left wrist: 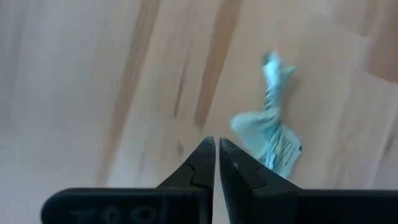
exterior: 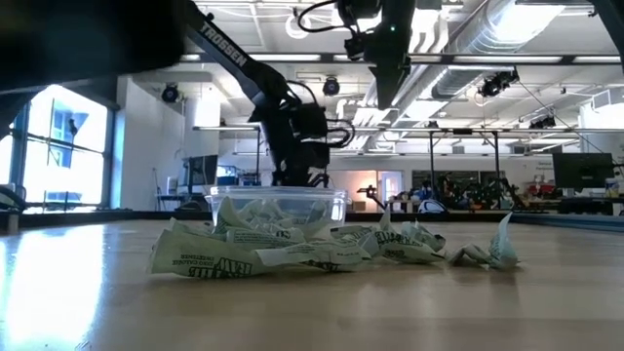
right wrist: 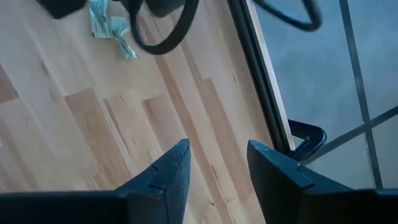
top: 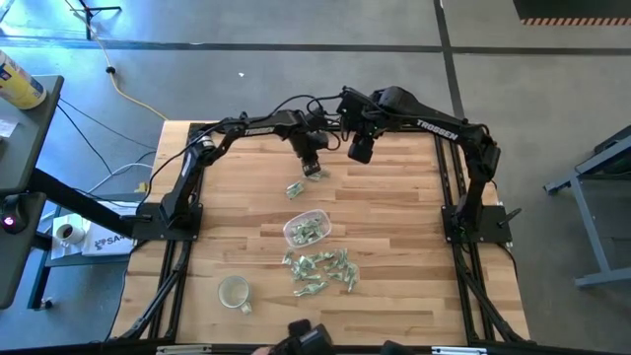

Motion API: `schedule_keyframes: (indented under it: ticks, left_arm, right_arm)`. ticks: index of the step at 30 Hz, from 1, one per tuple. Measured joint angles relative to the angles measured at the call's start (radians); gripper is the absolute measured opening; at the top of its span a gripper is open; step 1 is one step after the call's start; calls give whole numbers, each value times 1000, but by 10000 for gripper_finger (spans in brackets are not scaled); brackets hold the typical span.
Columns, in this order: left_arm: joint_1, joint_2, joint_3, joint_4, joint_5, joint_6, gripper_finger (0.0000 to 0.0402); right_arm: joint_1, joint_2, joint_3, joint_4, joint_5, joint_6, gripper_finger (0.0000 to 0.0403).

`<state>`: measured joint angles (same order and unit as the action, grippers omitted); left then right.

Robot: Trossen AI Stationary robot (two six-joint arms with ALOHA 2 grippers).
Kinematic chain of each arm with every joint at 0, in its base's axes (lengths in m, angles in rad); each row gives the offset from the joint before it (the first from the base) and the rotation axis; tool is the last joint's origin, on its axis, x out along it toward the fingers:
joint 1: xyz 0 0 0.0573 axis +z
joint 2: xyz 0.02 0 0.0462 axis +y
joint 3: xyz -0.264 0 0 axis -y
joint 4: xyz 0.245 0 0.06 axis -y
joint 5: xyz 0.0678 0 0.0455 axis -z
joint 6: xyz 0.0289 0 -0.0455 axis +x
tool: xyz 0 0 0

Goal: Pick and place Stevia / Truvia into bins
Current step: Put the stevia packet into the transparent container

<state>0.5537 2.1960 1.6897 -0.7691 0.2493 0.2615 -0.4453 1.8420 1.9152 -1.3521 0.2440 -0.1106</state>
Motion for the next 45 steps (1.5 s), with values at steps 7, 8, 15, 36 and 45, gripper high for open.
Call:
schedule_keyframes:
  ticks: [7, 8, 15, 36, 45]
  left_arm:
    - [-27, 0, 7, 56, 3, 299, 60]
    - [-27, 0, 10, 53, -5, 317, 60]
    - [-5, -2, 121, -137, -159, 395, 57]
    - [16, 63, 170, -288, 146, 433, 23]
    - [0, 76, 298, -434, 343, 344, 33]
  right_arm:
    - [0, 0, 0, -4, -7, 5, 147]
    - [0, 0, 0, -6, -7, 6, 147]
    - [0, 0, 0, -13, -7, 6, 147]
    - [-37, 1, 0, -13, -11, -44, 145]
    - [-67, 4, 0, 11, -175, -80, 153]
